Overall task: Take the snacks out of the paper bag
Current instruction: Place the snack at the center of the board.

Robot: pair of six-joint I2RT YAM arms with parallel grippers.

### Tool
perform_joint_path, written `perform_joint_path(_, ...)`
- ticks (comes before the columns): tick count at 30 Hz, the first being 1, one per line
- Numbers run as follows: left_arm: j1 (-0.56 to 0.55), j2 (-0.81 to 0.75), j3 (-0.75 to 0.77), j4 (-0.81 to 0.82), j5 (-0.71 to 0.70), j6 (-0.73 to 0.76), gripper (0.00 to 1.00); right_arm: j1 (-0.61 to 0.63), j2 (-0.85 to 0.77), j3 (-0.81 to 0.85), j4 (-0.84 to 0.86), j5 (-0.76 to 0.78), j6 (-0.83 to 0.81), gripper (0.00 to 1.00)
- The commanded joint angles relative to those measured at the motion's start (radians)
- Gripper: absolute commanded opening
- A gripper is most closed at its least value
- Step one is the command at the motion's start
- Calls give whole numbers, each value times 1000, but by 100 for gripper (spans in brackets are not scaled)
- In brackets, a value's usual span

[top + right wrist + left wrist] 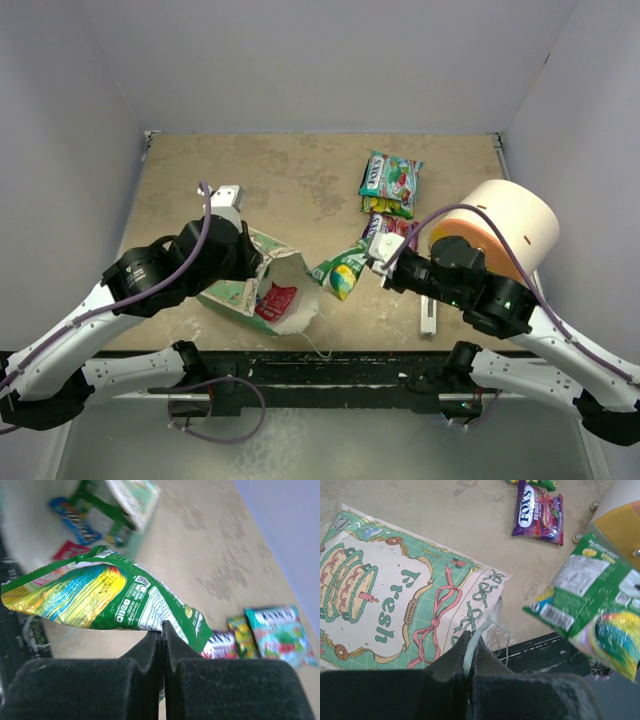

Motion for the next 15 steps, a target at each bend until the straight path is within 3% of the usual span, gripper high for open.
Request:
perform_joint_path(1,2,5,51,-12,-42,22,0,-69,13,27,85,296,132,0)
perform_joint_path(9,3,5,61,-8,-34,25,0,-423,252,13,247,161,121,0)
perform_joint_path(15,2,9,67,-2,-23,19,0,-597,454,34,320,96,93,0)
